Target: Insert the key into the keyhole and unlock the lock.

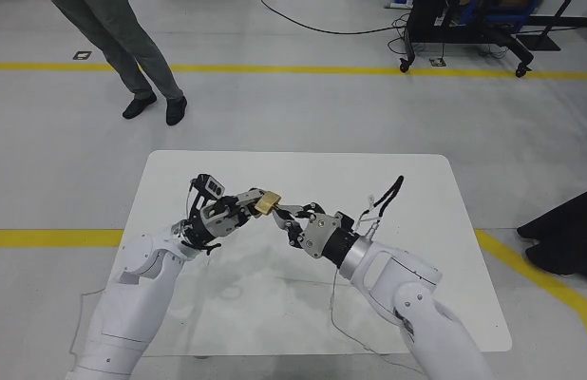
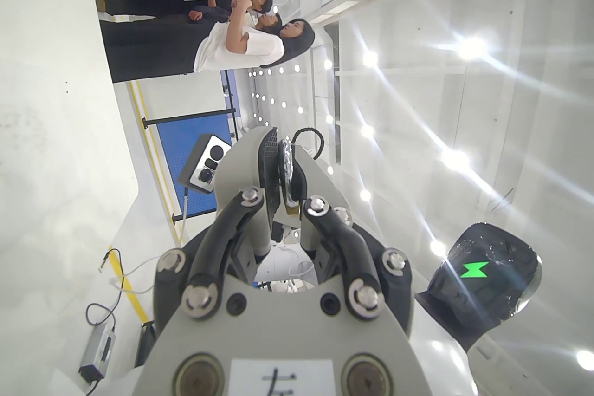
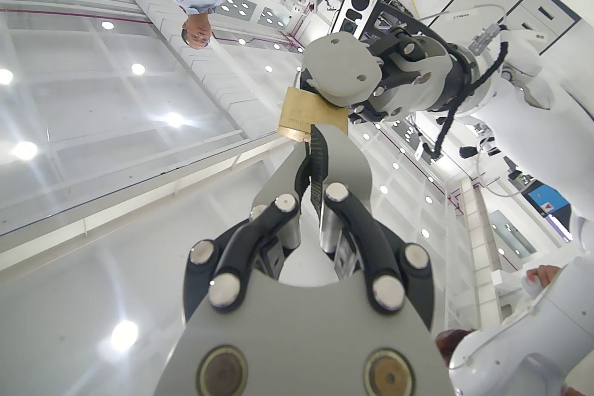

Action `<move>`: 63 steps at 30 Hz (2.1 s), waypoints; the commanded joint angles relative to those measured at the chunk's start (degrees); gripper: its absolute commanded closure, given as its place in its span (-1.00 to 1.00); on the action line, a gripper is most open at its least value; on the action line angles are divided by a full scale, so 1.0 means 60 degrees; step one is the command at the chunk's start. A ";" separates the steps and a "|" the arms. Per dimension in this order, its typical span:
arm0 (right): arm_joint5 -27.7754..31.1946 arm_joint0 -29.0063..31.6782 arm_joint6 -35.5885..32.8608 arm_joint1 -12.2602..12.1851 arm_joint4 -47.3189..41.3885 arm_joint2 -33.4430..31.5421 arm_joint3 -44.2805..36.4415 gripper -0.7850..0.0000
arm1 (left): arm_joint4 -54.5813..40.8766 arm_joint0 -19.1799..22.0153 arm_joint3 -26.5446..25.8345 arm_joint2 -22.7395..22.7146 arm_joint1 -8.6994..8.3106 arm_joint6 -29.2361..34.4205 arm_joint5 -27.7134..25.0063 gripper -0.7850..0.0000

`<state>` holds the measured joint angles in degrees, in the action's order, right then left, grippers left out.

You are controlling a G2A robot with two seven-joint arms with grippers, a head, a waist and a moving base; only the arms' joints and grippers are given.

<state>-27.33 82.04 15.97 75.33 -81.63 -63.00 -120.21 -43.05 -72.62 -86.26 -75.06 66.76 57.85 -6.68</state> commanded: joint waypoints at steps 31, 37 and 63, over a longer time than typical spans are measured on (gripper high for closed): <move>-0.0063 -0.0080 0.0495 -0.0048 -0.0468 -0.0320 -0.0547 -1.00 | 0.1082 -0.0546 -0.0766 -0.0559 -0.0111 -0.1093 -0.1178 1.00; -0.0063 -0.0080 0.0495 -0.0048 -0.0468 -0.0320 -0.0547 -1.00 | 0.1209 -0.0458 -0.0774 -0.0507 -0.0113 -0.1145 -0.1033 1.00; -0.0411 0.1768 -0.1149 -0.0809 0.6759 -0.4373 -0.2406 -1.00 | 0.9467 0.2055 0.0514 0.3700 0.0354 -0.2557 -0.0975 1.00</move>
<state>-29.80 92.65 9.08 70.47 -41.09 -89.22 -134.65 11.34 -61.19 -84.63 -54.91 68.46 44.11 -12.42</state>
